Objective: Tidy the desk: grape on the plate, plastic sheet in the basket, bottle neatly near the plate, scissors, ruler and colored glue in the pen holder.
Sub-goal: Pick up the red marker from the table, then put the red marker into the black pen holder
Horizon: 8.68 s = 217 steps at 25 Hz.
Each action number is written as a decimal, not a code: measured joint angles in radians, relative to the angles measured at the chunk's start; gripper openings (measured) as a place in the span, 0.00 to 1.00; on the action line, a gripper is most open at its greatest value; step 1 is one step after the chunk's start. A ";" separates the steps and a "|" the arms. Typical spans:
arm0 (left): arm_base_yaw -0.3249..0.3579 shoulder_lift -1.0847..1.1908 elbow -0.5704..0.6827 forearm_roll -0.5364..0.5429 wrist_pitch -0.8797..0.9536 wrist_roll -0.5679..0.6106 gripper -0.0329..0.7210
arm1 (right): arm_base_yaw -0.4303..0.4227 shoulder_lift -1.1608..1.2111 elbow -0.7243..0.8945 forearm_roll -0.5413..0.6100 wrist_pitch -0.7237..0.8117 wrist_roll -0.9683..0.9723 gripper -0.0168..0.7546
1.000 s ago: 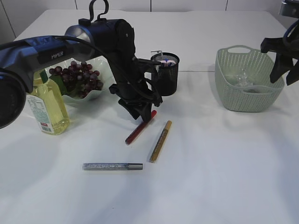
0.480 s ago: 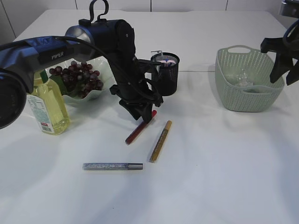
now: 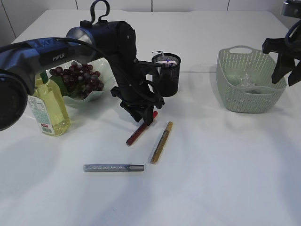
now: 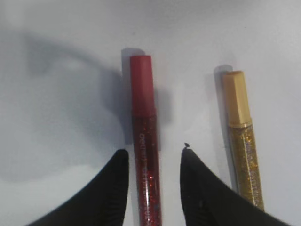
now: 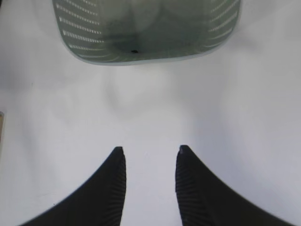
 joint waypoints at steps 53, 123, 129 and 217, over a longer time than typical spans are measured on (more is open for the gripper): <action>-0.013 -0.113 0.059 0.050 0.000 -0.022 0.08 | 0.000 0.000 0.000 -0.016 0.002 0.000 0.41; -0.025 -0.626 0.950 0.030 -1.615 0.021 0.08 | 0.000 0.000 0.000 -0.012 -0.026 -0.002 0.41; -0.035 -0.489 0.734 0.045 -1.560 0.012 0.08 | 0.000 0.000 0.000 -0.015 -0.064 -0.002 0.41; -0.038 -0.131 0.246 0.067 -1.381 -0.111 0.12 | 0.000 0.000 0.000 -0.062 -0.145 -0.002 0.41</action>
